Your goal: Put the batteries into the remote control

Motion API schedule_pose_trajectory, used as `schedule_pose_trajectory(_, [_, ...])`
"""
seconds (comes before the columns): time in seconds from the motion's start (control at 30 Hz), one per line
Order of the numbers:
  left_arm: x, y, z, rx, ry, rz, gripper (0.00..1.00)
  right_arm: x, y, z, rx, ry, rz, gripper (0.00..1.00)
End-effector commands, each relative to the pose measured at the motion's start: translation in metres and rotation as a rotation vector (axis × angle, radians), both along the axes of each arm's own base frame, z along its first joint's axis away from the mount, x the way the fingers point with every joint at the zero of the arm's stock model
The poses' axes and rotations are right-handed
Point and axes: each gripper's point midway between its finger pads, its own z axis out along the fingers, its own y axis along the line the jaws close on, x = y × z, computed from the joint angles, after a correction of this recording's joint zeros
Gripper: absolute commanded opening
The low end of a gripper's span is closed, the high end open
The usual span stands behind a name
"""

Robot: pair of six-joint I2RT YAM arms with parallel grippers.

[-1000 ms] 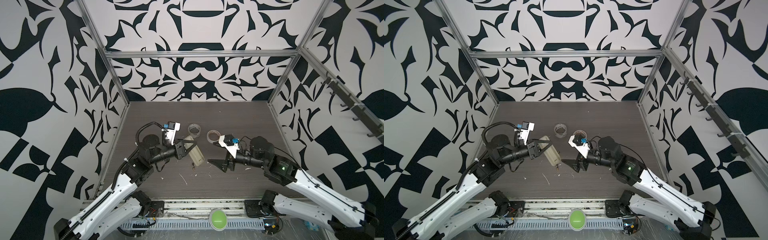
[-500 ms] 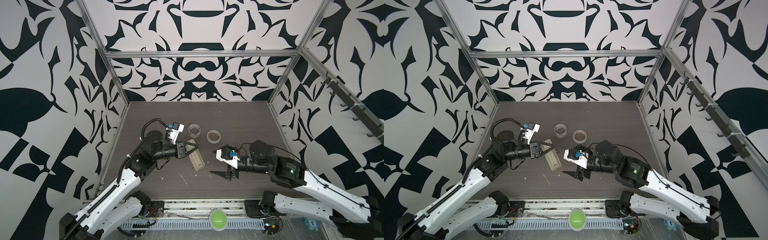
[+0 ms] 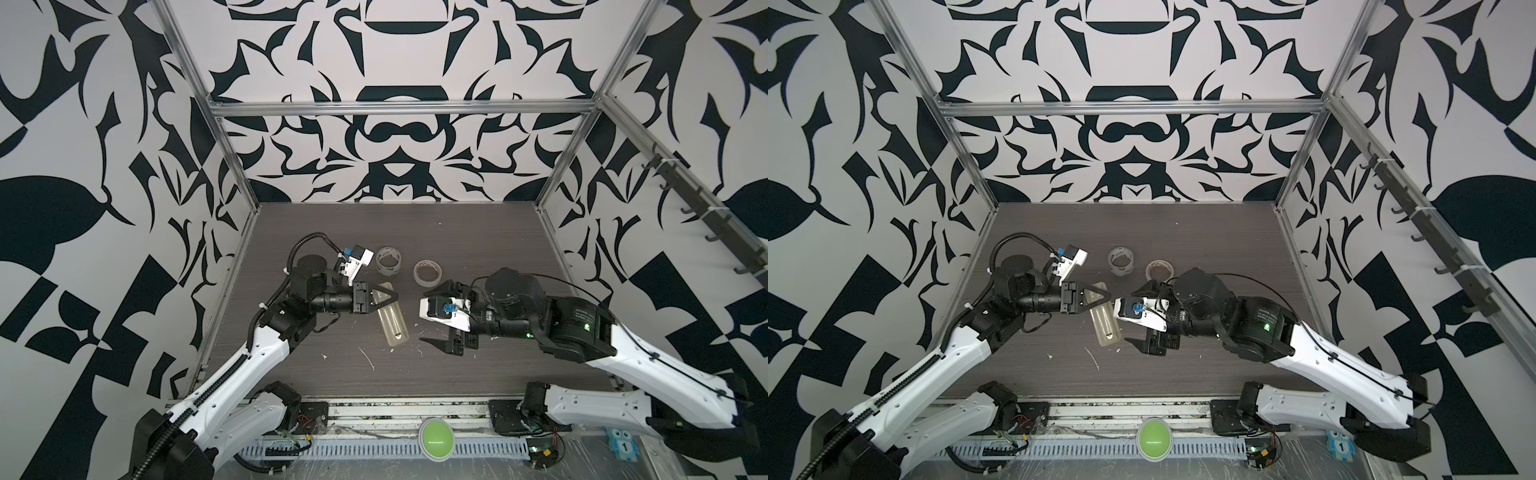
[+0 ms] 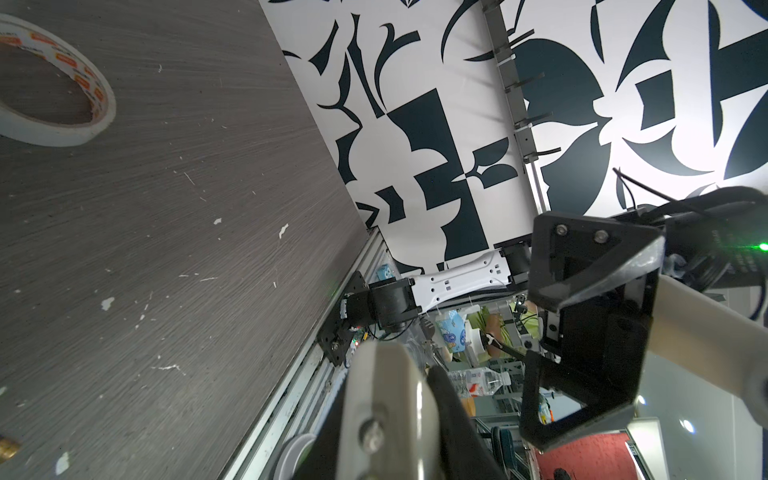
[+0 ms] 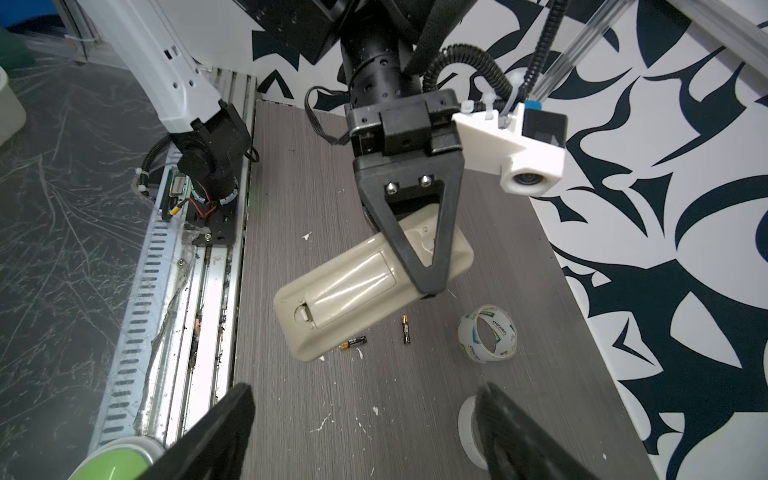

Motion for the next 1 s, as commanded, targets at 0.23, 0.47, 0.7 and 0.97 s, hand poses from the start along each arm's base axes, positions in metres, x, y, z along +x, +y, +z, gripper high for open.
schedule_pose_trajectory(0.23, [-0.007, -0.003, 0.008, -0.040, 0.030, -0.076, 0.00, -0.002, 0.016, 0.019, 0.004, -0.091, 0.032, 0.91])
schedule_pose_trajectory(0.47, [-0.010, -0.005, 0.003, -0.047, 0.084, -0.107, 0.00, -0.006, 0.033, 0.016, 0.045, -0.090, 0.067, 0.93])
schedule_pose_trajectory(0.7, [-0.015, -0.006, 0.001, -0.045, 0.128, -0.146, 0.00, -0.014, 0.040, 0.010, 0.048, -0.084, 0.113, 0.92])
schedule_pose_trajectory(0.97, [-0.017, -0.007, -0.003, -0.051, 0.143, -0.184, 0.00, -0.017, 0.044, 0.001, 0.029, -0.091, 0.133, 0.93])
